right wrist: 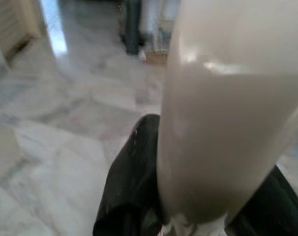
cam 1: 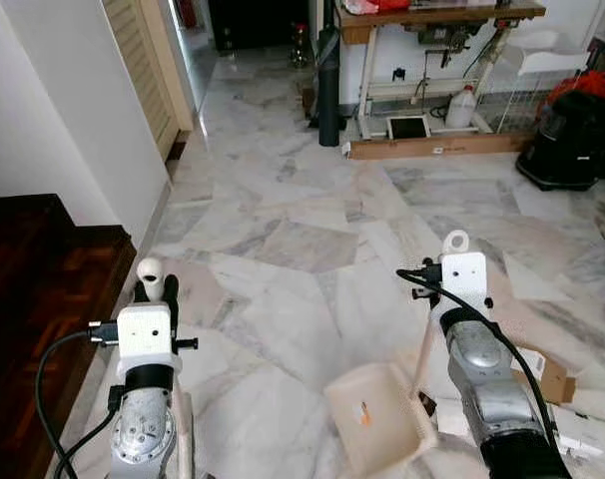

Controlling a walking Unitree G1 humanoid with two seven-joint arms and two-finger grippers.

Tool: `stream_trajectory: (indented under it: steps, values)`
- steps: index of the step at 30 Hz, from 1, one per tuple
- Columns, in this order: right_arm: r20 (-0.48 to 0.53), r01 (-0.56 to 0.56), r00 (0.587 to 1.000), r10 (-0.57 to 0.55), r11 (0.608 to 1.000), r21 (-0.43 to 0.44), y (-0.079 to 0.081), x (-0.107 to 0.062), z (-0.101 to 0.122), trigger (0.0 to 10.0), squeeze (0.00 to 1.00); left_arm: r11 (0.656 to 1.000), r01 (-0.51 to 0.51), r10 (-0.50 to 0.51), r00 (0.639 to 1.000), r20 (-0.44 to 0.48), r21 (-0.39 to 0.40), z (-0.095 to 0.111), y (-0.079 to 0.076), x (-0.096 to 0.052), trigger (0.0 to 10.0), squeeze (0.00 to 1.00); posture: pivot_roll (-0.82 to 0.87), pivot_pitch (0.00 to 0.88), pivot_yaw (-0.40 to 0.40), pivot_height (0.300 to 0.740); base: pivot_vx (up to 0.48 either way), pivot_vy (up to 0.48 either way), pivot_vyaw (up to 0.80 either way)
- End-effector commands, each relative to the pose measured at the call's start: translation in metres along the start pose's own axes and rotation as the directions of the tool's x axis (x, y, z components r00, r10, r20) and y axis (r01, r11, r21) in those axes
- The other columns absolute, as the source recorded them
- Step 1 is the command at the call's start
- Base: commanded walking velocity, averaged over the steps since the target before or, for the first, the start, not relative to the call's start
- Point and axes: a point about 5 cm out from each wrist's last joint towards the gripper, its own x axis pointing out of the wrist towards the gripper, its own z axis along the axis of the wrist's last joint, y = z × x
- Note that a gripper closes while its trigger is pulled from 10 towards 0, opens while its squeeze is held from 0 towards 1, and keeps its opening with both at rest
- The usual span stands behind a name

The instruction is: Sweep floor

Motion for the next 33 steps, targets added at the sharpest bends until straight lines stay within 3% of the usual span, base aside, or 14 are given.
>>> stream_trajectory:
  steps: [1, 2, 7, 12, 17, 21, 33]
  values:
    - [0.037, 0.043, 0.998, -0.044, 0.999, 0.013, -0.005, 0.009, 0.013, 10.0, 0.00, 1.000, -0.010, 0.010, 0.999, 0.034, 0.015, 0.006, 0.006, 0.006, 10.0, 0.00, -0.27, 0.047, 0.076, 0.740, 0.000, 0.000, 0.00]
    - [0.038, 0.066, 0.997, -0.068, 0.997, 0.050, -0.006, 0.015, 0.017, 10.0, 0.00, 1.000, -0.012, 0.012, 0.999, 0.034, 0.014, 0.006, 0.007, 0.006, 10.0, 0.00, -0.27, 0.045, 0.077, 0.740, 0.000, 0.000, 0.00]
    - [0.074, 0.065, 0.995, -0.069, 0.997, 0.049, -0.002, 0.027, 0.035, 10.0, 0.00, 1.000, -0.010, 0.009, 0.999, 0.036, 0.013, 0.007, 0.008, 0.007, 10.0, 0.00, -0.27, 0.043, 0.079, 0.740, 0.000, 0.000, 0.00]
    - [0.043, 0.066, 0.997, -0.068, 0.997, 0.051, -0.001, 0.030, 0.027, 10.0, 0.00, 1.000, -0.009, 0.009, 0.999, 0.037, 0.010, 0.007, 0.007, 0.007, 10.0, 0.00, -0.26, 0.045, 0.080, 0.740, 0.000, 0.000, 0.00]
    - [-0.058, 0.068, 0.996, -0.067, 0.998, 0.016, 0.002, 0.027, -0.001, 10.0, 0.00, 1.000, -0.013, 0.013, 0.999, 0.036, 0.012, 0.007, 0.009, 0.006, 10.0, 0.00, -0.25, 0.047, 0.080, 0.740, 0.000, 0.000, 0.00]
    - [-0.084, 0.062, 0.995, -0.062, 0.998, -0.006, 0.005, 0.025, -0.011, 10.0, 0.00, 1.000, -0.018, 0.018, 0.999, 0.035, 0.017, 0.006, 0.013, 0.006, 10.0, 0.00, -0.24, 0.048, 0.082, 0.740, 0.000, 0.000, 0.00]
    - [-0.072, 0.036, 0.997, -0.040, 0.998, -0.055, 0.014, 0.022, -0.015, 10.0, 0.00, 1.000, -0.030, 0.029, 0.999, 0.013, 0.005, 0.001, 0.016, 0.008, 10.0, 0.00, -0.23, 0.049, 0.089, 0.740, 0.000, 0.000, 0.00]
